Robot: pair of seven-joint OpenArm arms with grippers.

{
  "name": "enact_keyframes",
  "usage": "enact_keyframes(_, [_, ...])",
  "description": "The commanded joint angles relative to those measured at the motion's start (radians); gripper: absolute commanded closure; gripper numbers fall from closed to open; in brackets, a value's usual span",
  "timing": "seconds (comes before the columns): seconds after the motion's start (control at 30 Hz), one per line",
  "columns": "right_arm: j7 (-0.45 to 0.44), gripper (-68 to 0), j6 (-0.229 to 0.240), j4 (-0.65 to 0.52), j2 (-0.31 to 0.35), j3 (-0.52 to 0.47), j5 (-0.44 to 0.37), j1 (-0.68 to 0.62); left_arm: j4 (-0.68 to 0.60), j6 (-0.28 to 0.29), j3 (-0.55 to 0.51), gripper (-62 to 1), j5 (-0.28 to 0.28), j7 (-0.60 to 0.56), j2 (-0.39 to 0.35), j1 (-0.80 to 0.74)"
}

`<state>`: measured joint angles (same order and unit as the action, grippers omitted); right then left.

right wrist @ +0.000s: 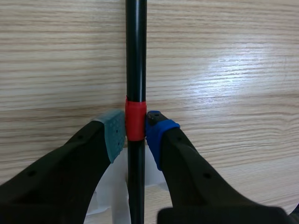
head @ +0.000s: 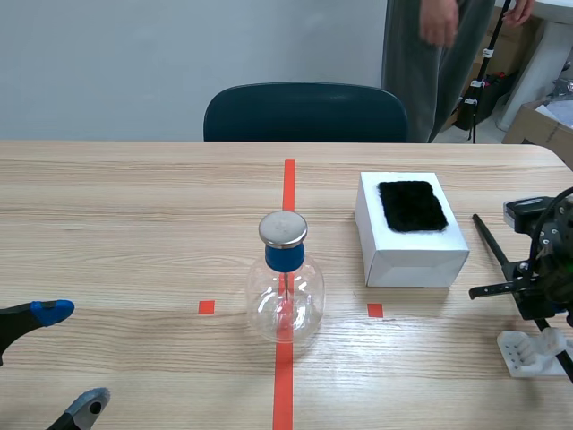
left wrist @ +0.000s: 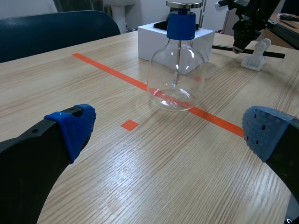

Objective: Do the electroscope experiment. put the rod down on the box

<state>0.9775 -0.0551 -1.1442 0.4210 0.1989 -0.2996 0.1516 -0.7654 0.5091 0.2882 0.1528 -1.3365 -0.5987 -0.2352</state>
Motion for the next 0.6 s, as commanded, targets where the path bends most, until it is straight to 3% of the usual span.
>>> enact_keyframes(0.0, [0.005,-18.5,0.000,-0.002,0.000,0.005,-0.004,0.009,-0.014,0.002,0.000,-62.3,-0.010,-0.014,-0.003,0.003])
enact_keyframes(0.2, [0.005,-31.2,-0.004,-0.002,0.002,0.005,-0.004,0.010,-0.014,0.002,0.000,-62.3,-0.010,-0.014,-0.003,0.003])
enact_keyframes(0.33, [0.007,-45.1,-0.004,-0.002,0.002,0.005,-0.008,0.009,-0.014,0.002,0.000,-62.3,-0.010,-0.014,-0.003,0.003])
enact_keyframes(0.57, [0.031,-54.0,-0.004,-0.002,0.002,0.005,-0.020,0.009,-0.014,0.002,0.000,-62.3,-0.010,-0.014,-0.003,0.003])
